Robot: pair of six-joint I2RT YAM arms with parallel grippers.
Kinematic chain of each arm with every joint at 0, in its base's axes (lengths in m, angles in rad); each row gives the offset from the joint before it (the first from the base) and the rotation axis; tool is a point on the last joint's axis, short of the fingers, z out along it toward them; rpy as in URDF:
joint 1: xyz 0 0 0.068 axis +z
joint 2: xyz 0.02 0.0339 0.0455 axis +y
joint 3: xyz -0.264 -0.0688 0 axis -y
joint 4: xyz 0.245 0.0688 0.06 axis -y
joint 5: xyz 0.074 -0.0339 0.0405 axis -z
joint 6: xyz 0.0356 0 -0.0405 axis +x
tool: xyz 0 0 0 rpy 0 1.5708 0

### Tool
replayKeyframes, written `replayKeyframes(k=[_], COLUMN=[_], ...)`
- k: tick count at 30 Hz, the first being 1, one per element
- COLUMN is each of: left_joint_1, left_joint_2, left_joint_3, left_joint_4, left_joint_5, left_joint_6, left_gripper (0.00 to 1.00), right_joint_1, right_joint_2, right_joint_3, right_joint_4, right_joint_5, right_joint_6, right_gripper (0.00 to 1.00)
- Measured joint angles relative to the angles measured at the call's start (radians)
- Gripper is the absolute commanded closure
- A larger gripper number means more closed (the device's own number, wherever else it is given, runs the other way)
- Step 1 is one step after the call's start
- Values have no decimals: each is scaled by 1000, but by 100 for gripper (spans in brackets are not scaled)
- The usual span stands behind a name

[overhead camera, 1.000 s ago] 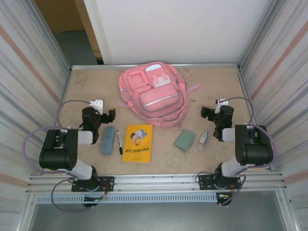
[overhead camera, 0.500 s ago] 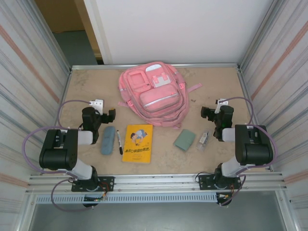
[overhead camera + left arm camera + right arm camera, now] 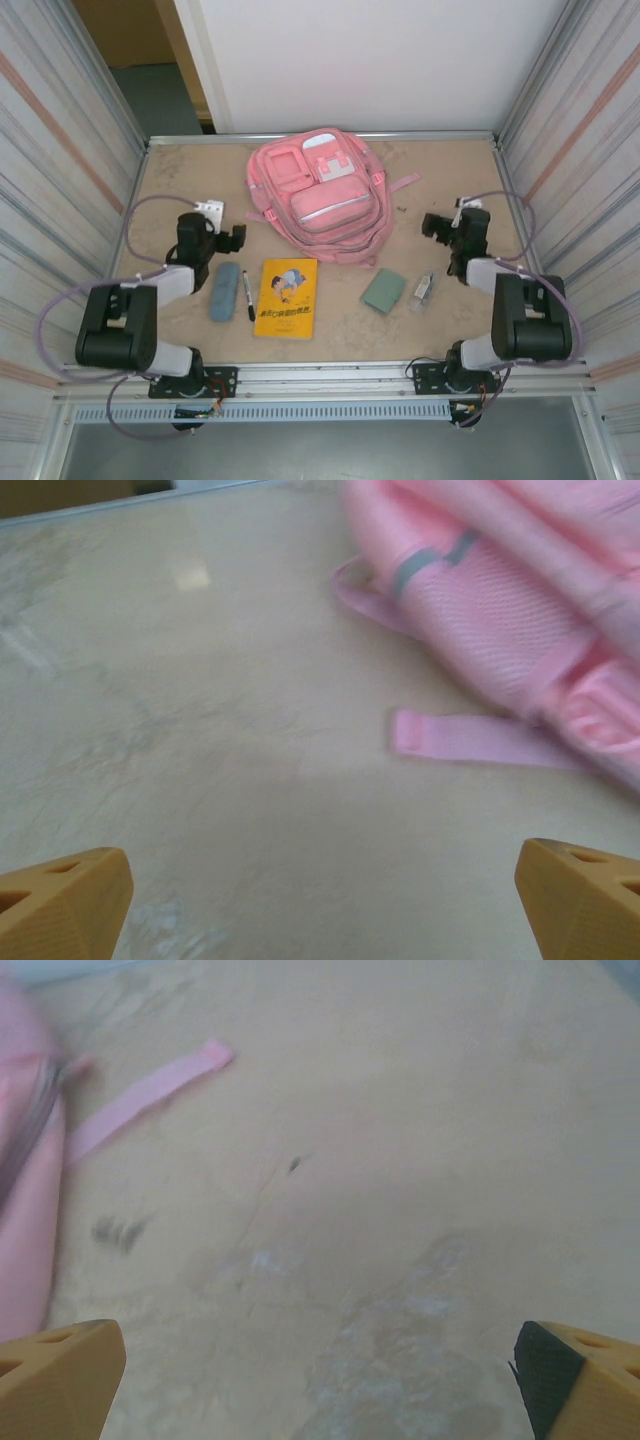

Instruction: Pack the student bag

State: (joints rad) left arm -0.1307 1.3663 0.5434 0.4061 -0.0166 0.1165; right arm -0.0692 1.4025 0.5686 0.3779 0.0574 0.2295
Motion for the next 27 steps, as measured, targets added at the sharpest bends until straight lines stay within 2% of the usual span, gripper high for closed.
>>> replayKeyframes(k=[2, 4, 6, 7, 9, 11, 13, 15, 20, 23, 27], left_joint_1=[-58, -82, -72, -58, 14, 74, 62, -18, -336, -424, -492], left_joint_2=[-97, -197, -308, -348, -430, -476, -466, -408, -274, -167, 16], left_joint_3=[108, 196, 249, 254, 211, 140, 116, 127, 243, 304, 373], left_joint_4=[-180, -317, -445, -491, -546, -566, -638, -714, -874, -885, -891], left_joint_5=[-13, -10, -11, 2, 112, 220, 289, 313, 259, 232, 201], left_joint_6=[-17, -92, -266, -336, -502, -617, -683, -701, -718, -762, -803], left_gripper=[1, 1, 1, 1, 1, 1, 1, 1, 1, 1, 1], right_joint_1=[-52, -122, -168, -167, -128, -62, 9, 68, 164, 204, 254], right_joint_2=[-61, -116, -148, -151, -128, -66, 11, 71, 177, 250, 324], right_joint_3=[100, 176, 225, 236, 250, 278, 311, 329, 361, 401, 441], right_joint_4=[-137, -245, -344, -381, -462, -548, -616, -660, -722, -726, -718], right_joint_5=[-8, -61, -132, -170, -277, -385, -482, -556, -652, -680, -708], right_joint_6=[105, 208, 283, 299, 314, 310, 309, 309, 311, 315, 325], right_gripper=[0, 0, 1, 3, 14, 20, 21, 20, 23, 28, 31])
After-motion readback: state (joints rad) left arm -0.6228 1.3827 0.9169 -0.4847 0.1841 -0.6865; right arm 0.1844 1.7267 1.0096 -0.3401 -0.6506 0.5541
